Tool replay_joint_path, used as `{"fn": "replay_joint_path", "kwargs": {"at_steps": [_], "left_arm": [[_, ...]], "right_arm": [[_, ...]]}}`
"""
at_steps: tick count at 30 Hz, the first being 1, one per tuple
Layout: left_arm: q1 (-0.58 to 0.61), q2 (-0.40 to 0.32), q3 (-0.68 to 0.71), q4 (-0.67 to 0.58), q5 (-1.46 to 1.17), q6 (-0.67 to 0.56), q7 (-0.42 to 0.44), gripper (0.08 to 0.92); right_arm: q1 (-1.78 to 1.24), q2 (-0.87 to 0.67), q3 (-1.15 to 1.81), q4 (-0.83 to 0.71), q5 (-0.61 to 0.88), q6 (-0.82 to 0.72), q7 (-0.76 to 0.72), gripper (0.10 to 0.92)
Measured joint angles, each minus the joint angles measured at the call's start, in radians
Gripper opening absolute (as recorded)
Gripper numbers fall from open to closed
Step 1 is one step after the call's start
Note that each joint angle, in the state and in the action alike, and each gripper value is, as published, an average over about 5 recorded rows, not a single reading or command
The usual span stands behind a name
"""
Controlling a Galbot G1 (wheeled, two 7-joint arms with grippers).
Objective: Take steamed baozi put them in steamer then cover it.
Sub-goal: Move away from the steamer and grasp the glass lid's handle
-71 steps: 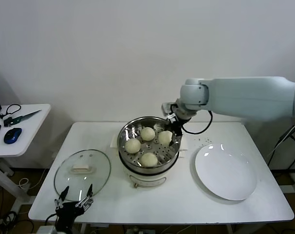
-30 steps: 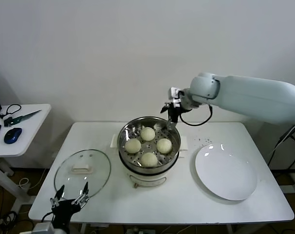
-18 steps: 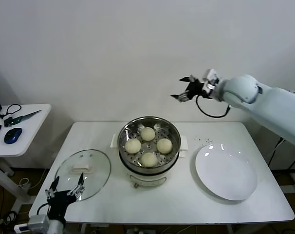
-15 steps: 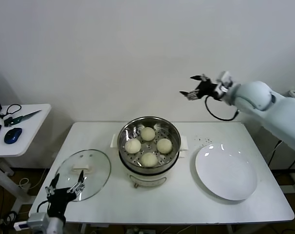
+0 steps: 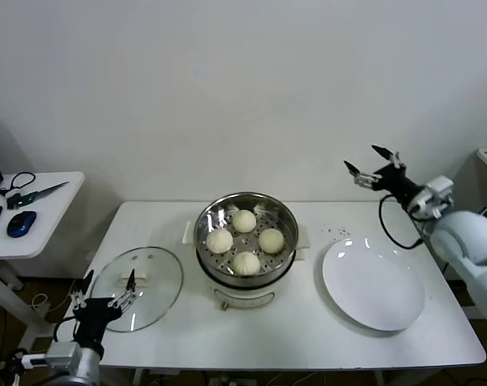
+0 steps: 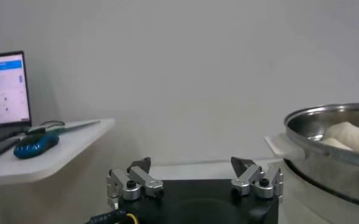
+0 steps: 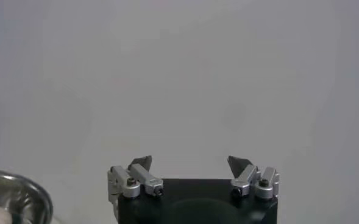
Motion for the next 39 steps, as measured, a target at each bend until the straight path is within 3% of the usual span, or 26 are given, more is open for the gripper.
{"fn": "replay_joint_path", "kwargs": {"at_steps": [12, 20, 29, 39], "left_arm": [[0.023, 0.031, 0.011, 0.041, 0.137, -0.114, -0.031, 0.823], [0.047, 0.089, 0.018, 0.095, 0.454, -0.195, -0.187, 0.823], [0.010, 0.167, 0.033, 0.263, 0.864, -0.260, -0.310, 0.823], [-0.083, 0.185, 0.059, 0.478, 1.138, -0.288, -0.367, 0.823]], "right_arm": [[-0.542, 0.274, 0.281, 0.015, -0.110, 0.243, -0.013, 0.823], [-0.657, 0.425, 0.307, -0.009, -0.168, 0.341, -0.012, 0.823], [-0.716, 0.517, 0.285, -0.032, -0.195, 0.394, 0.001, 0.823], [-0.753, 0.576, 0.270, -0.038, -0.212, 0.427, 0.012, 0.823]]}}
